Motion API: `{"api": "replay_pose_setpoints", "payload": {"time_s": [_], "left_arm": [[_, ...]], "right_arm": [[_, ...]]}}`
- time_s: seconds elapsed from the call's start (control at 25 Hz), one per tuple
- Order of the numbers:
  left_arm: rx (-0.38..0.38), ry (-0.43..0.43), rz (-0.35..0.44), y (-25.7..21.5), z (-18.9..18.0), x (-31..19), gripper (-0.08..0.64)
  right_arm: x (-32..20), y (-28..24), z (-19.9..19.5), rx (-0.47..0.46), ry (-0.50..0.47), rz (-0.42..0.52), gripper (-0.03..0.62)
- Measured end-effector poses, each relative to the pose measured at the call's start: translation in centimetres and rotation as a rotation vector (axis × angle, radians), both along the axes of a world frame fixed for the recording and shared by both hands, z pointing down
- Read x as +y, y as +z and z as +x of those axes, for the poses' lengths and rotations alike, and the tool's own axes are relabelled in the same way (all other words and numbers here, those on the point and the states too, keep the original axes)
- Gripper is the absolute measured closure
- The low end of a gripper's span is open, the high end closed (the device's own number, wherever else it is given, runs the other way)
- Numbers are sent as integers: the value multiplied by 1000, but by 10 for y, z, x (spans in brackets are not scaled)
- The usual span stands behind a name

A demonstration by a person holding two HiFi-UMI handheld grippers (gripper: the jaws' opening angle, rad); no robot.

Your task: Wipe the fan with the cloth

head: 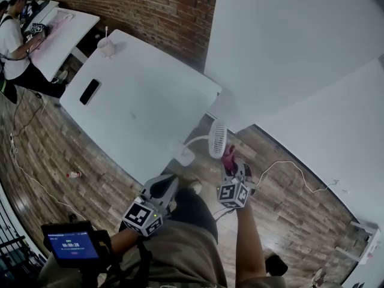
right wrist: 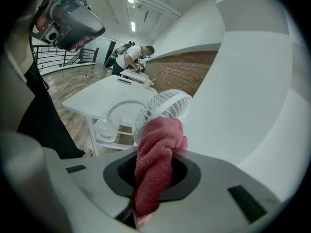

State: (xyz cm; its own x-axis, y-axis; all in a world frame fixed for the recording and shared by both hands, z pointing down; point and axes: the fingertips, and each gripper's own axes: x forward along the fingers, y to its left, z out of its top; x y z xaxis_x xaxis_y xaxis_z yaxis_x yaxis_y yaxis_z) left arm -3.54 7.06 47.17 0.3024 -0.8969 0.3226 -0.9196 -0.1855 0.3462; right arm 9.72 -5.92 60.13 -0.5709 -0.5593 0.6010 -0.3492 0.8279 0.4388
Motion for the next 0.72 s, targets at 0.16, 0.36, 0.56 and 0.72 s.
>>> {"api": "replay_pose_setpoints", "payload": {"time_s": [0.16,0.36,0.56,0.72], "left_arm": [[0,-3,7,0,4,2,540],[-1,-8,11,-3,5,4,540],[-3,4,11,-3,10,1,540],[-2,6,23,-6,10,2,540]], "right_arm": [[1,-3,1,2,-14,6,503],[3,-9,0,4,-32,13,503],[2,-16,-1,17,-46,27,503],[4,-21,-3,2,-45,27,503]]}}
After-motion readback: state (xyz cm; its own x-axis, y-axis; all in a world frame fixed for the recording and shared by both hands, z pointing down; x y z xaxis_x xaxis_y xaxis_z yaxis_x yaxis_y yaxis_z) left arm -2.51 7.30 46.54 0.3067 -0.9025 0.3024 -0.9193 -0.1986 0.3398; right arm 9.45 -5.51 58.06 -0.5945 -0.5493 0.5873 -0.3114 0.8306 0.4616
